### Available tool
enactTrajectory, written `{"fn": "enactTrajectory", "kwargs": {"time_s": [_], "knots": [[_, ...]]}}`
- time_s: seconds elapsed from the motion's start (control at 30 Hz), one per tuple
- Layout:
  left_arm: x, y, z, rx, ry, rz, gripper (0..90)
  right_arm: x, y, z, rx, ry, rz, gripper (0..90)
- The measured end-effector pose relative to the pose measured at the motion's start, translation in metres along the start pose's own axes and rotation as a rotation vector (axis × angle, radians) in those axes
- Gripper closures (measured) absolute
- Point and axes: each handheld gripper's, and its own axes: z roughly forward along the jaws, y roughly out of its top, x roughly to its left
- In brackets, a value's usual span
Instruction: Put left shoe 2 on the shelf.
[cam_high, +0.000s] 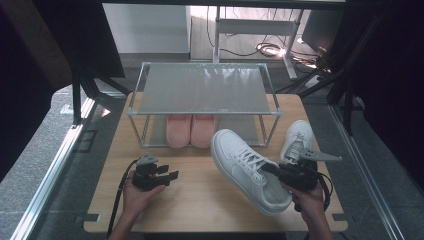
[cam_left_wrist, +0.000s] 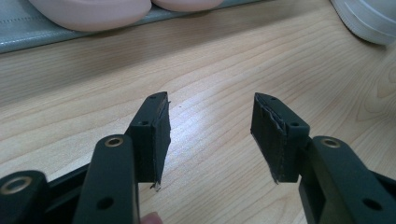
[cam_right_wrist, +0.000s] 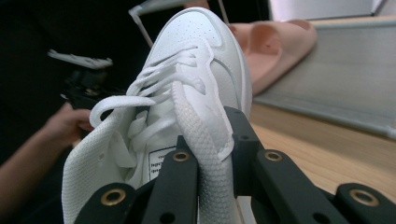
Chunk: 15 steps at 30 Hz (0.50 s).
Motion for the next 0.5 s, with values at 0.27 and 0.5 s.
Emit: {"fn": "enactTrajectory", "kwargs": {"time_s": [0.27,0.5], "knots": [[0.0,0.0,0.0,-0.003,0.0,0.001,48.0,0.014,0.016,-0.001,-0.065,0.065,-0.022,82.9],[0.001,0.0,0.0,-0.002,0.0,0.0,48.0,0.021,0.034,0.003,-0.106,0.083,-0.044,83.0]]}}
